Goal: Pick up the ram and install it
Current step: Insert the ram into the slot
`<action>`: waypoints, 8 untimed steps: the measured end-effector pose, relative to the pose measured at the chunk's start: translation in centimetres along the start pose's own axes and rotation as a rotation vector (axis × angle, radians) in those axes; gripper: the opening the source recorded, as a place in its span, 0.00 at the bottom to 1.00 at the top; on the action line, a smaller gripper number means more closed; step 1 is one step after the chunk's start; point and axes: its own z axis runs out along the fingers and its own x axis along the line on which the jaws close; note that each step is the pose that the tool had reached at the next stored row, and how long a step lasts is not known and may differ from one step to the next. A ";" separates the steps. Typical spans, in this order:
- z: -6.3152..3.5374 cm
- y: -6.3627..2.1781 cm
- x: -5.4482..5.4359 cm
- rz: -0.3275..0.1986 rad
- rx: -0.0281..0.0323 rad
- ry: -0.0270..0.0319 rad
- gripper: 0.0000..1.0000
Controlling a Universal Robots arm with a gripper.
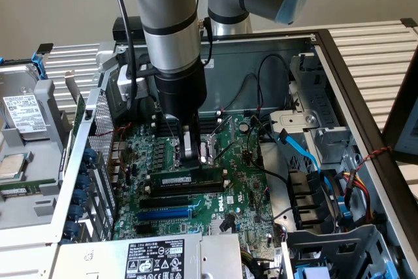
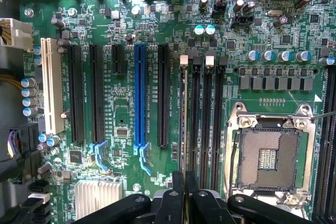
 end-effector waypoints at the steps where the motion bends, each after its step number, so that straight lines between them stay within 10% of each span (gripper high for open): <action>1: 0.07 0.02 0.0 0.001 0.0000 0.0001 0.13; 8: 0.16 0.12 0.1 0.005 -0.0001 0.0006 0.13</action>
